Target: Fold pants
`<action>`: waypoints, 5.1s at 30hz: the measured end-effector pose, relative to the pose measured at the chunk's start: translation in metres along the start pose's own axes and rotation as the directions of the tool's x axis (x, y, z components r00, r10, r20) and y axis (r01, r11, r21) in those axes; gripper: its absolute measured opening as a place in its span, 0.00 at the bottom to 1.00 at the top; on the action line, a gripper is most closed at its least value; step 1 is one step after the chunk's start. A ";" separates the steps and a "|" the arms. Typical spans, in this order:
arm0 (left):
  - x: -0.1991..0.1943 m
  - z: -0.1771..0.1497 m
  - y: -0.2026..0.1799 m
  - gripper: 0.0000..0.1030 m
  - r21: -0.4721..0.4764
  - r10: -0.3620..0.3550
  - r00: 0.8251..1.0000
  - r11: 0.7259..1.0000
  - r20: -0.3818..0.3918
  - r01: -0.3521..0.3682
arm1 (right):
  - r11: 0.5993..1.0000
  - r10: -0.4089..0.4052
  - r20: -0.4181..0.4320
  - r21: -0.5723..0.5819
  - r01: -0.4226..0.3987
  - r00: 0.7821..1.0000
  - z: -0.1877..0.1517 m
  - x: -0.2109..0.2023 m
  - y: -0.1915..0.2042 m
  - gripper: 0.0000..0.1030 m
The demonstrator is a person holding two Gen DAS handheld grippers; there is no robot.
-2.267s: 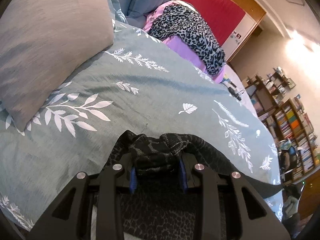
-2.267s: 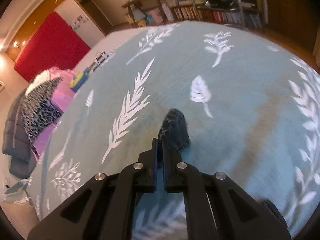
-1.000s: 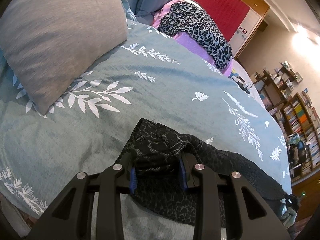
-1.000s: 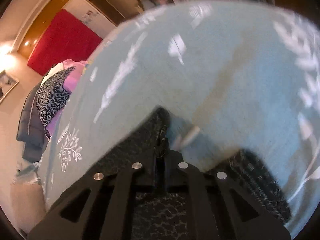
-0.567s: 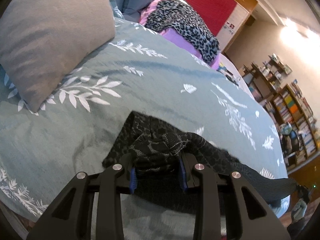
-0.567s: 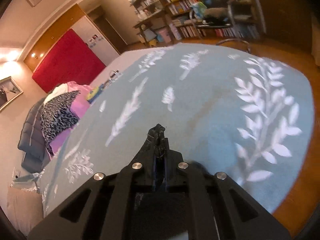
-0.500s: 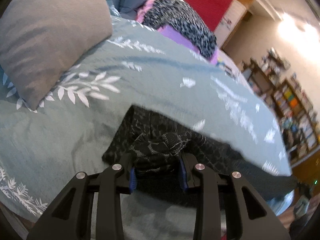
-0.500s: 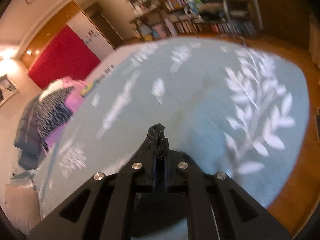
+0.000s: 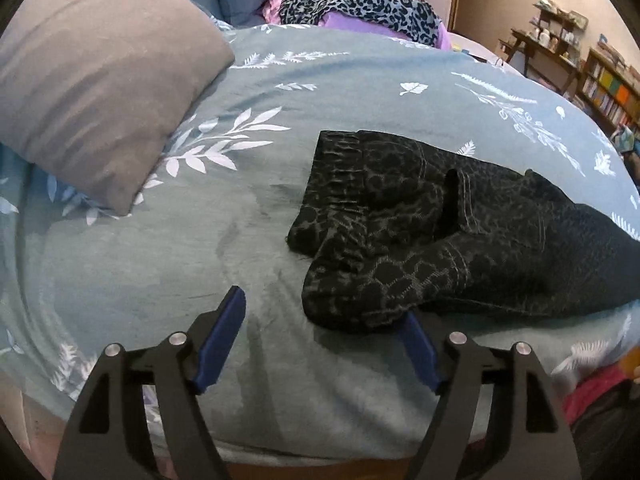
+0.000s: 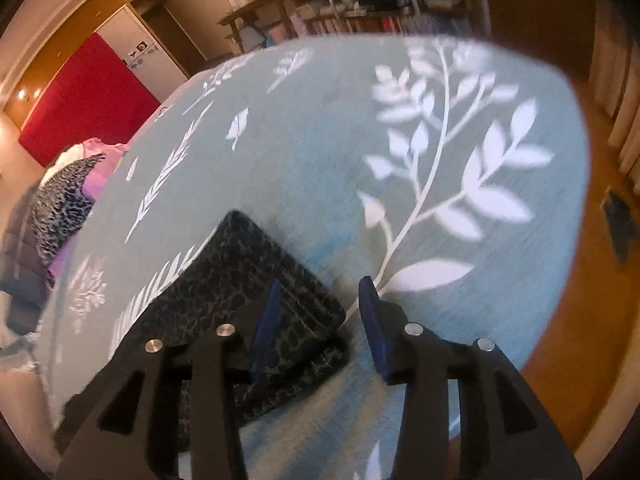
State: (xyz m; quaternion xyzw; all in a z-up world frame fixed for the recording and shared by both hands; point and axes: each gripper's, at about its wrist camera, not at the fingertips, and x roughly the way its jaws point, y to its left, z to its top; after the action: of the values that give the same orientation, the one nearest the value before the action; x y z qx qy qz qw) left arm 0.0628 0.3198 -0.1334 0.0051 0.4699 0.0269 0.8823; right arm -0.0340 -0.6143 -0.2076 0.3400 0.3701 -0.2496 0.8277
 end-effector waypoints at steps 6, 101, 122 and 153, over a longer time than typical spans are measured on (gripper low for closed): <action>-0.011 -0.004 -0.016 0.73 0.124 0.046 0.999 0.991 0.022 -0.049 | 0.969 -0.149 0.153 -0.176 0.176 0.977 -0.009 -0.025 0.058 0.53; 0.032 0.052 -0.104 0.68 0.089 -0.085 0.991 0.993 0.101 0.076 | 0.545 0.336 -0.518 -0.574 -0.611 0.786 -0.259 0.043 0.452 0.52; 0.017 0.049 -0.228 0.70 0.220 -0.170 0.983 0.964 0.076 0.150 | 0.796 0.346 -0.233 -0.440 -0.416 0.909 -0.150 0.024 0.300 0.52; 0.028 0.050 -0.426 0.70 0.389 -0.358 0.930 0.848 -0.080 0.360 | 0.958 0.199 0.031 0.206 -0.201 0.980 -0.054 0.010 -0.004 0.53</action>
State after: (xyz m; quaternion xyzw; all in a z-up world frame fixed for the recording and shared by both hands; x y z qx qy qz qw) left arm 0.1377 -0.1033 -0.1429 0.0961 0.4601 -0.2343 0.8510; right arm -0.0544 -0.5778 -0.2433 0.4590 0.3018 -0.2036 0.8104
